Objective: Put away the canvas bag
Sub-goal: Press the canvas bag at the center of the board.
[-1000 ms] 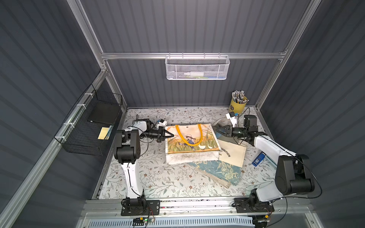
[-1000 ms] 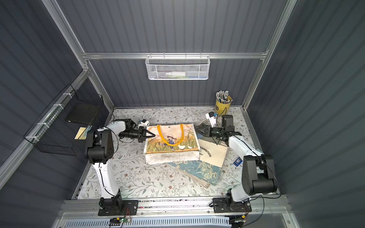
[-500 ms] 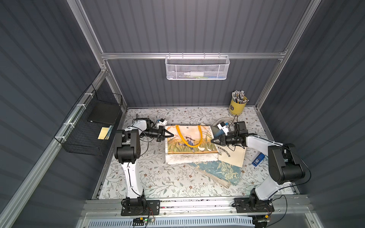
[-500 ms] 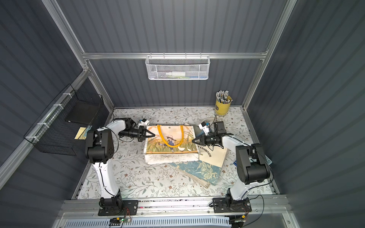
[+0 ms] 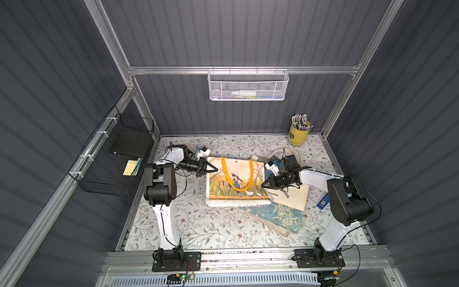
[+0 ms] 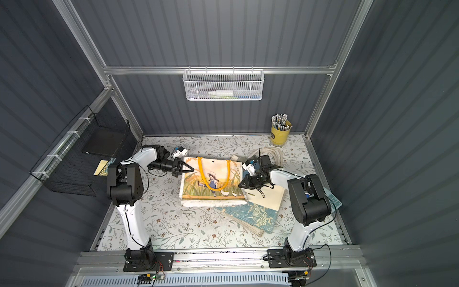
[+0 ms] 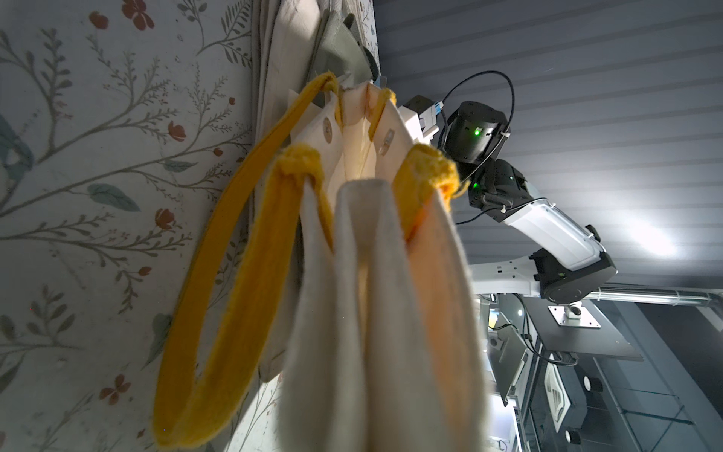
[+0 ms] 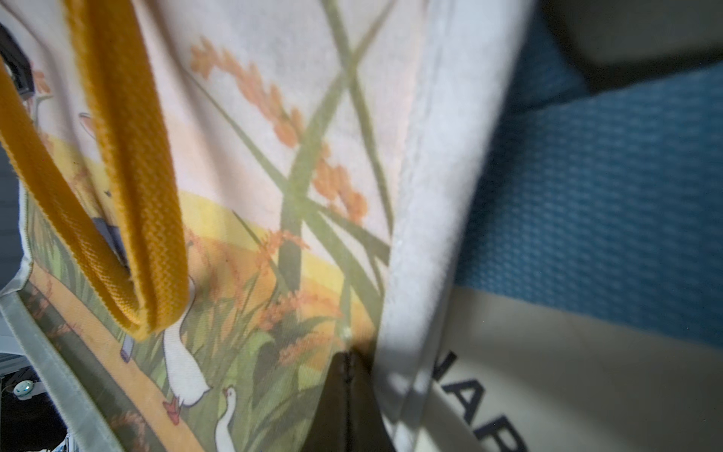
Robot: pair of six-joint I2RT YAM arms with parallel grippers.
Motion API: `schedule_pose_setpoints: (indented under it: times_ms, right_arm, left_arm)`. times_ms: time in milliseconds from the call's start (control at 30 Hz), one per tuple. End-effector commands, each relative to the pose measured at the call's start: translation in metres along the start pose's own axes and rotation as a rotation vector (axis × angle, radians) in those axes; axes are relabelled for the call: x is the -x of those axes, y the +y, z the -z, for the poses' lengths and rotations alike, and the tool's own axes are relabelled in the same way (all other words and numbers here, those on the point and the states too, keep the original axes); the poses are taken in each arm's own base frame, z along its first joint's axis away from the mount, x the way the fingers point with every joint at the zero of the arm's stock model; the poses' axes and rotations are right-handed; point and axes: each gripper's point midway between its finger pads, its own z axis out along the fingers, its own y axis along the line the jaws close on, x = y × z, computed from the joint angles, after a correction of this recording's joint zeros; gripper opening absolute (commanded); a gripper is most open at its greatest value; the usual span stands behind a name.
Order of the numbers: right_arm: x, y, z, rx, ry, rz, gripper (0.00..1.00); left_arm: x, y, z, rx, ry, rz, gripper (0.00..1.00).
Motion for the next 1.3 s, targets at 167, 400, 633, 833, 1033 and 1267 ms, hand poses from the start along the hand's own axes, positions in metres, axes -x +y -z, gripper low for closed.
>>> schedule_pose_setpoints:
  times_ms: [167,400,633,833,1033,1267]
  right_arm:
    - [-0.011,-0.021,-0.018,-0.141,0.055,-0.014,0.09]
    - [0.039,0.017,0.05,-0.151,-0.223,0.176,0.23]
    - [0.051,0.029,0.122,0.04,-0.415,0.233,0.59]
    - [0.028,0.06,0.129,0.239,-0.435,0.427,0.76]
    - [0.003,0.088,0.147,0.224,-0.546,0.691,0.93]
    - [0.009,0.079,0.152,0.135,-0.638,0.709,0.99]
  left_arm:
    - [-0.018,-0.048,-0.013,0.081,0.094,-0.184,0.0]
    - [-0.032,-0.096,-0.019,0.06,0.121,-0.414,0.0]
    - [-0.042,-0.135,-0.009,0.03,0.066,-0.556,0.0]
    - [-0.046,-0.166,-0.005,0.017,0.011,-0.702,0.0]
    - [-0.044,-0.197,0.003,-0.011,-0.064,-0.838,0.0]
    - [-0.054,-0.226,0.004,-0.059,-0.089,-0.985,0.0]
